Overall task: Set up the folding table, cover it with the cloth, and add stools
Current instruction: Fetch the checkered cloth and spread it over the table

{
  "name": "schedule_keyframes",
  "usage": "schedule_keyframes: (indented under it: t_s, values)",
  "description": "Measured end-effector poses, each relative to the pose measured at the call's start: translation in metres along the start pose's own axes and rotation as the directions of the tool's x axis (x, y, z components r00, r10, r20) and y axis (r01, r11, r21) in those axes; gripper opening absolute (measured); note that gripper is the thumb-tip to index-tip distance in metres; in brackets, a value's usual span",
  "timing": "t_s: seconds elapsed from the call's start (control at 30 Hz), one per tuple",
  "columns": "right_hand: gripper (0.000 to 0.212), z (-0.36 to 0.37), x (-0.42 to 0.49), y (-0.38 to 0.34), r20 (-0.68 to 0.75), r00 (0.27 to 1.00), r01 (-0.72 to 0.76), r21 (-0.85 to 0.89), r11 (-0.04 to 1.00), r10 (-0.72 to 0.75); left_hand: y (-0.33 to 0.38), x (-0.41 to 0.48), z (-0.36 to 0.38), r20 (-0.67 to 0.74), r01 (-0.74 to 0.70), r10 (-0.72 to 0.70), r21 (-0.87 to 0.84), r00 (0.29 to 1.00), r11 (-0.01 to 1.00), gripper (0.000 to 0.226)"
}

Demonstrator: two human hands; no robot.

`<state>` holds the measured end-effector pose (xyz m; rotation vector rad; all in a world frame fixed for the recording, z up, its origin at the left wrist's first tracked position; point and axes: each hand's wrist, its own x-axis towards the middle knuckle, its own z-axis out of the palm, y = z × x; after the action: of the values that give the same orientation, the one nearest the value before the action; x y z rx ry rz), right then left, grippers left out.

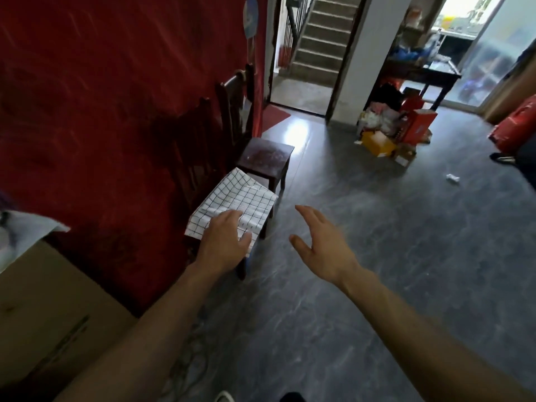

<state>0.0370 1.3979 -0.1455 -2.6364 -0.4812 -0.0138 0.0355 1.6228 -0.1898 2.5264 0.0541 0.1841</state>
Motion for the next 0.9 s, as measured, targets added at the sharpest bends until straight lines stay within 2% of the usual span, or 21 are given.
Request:
schedule_keyframes:
  t_s: [0.17,0.3,0.43,0.67,0.8,0.9]
  values:
    - [0.067,0.025,0.067,0.036,0.033,0.997,-0.065,0.021,0.998,0.065,-0.016,0.068,0.025,0.071,-0.023,0.021,0.019,0.997,1.0,0.053]
    - [0.068,0.048,0.132,0.072,0.075,0.993,-0.098,0.09,0.991,0.092,-0.04,0.128,0.051,0.098,0.031,-0.037,0.065,0.995,0.997,0.052]
    - [0.069,0.054,0.206,0.104,0.128,0.989,-0.096,0.152,0.984,0.077,-0.047,0.187,0.072,0.145,0.118,-0.133,0.106,0.98,0.987,0.056]
    - [0.068,0.066,0.314,0.127,0.166,0.986,-0.053,0.137,0.989,0.029,-0.07,0.265,0.073,0.114,0.161,-0.177,0.137,0.978,0.977,0.055]
    - [0.069,0.09,0.347,0.133,0.224,0.974,-0.07,0.118,0.991,0.042,-0.096,0.298,0.076,0.153,0.168,-0.194,0.163,0.969,0.972,0.054]
    - [0.069,0.112,0.365,0.137,0.259,0.963,-0.097,0.101,0.99,0.068,-0.118,0.327,0.08,0.238,0.101,-0.155,0.225,0.959,0.969,0.05]
